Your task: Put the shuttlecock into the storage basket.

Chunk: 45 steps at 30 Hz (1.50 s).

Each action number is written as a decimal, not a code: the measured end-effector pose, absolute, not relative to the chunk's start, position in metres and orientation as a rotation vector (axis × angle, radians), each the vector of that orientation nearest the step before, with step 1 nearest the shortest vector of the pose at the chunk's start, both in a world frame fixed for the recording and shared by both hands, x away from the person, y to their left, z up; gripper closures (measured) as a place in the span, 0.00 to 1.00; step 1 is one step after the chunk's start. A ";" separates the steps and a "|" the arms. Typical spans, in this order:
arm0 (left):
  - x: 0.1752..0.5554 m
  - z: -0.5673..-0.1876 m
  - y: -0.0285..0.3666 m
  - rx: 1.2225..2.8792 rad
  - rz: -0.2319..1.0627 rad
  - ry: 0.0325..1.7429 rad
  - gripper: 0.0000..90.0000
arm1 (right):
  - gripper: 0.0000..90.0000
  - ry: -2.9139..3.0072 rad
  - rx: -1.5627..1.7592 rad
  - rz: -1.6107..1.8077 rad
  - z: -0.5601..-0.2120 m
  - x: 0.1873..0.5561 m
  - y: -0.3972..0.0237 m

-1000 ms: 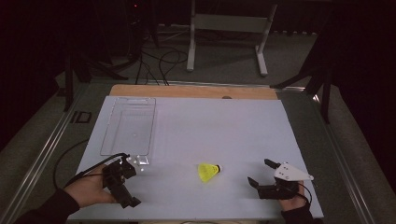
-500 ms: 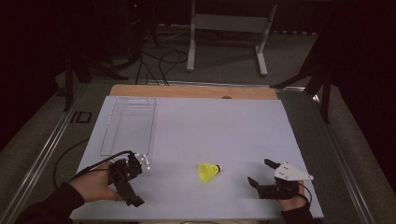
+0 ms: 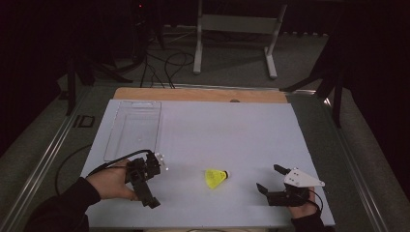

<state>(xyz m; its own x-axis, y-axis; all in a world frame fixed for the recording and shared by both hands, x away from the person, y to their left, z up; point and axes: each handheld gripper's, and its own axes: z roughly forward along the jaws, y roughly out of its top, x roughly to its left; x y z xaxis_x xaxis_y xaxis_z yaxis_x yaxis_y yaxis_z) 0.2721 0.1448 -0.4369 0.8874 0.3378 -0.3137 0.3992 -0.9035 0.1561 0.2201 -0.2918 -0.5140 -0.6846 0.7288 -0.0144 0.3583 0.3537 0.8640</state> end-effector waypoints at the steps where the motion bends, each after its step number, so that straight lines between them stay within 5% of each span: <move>1: 0.273 -0.436 0.143 2.841 -0.416 0.546 0.00 | 0.09 2.225 0.952 1.269 -0.514 0.220 -0.292; 45: 0.315 -0.448 0.039 2.814 -0.350 0.263 0.05 | 0.09 2.240 0.940 1.273 -0.515 0.221 -0.291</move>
<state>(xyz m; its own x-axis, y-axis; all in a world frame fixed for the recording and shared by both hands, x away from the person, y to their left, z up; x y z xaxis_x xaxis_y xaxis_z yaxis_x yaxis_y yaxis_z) 0.3150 0.0387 -0.4483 0.9536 0.1432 -0.2647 0.2145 -0.9404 0.2639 0.2208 -0.2909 -0.5151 -0.6956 0.7184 -0.0114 0.3579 0.3602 0.8615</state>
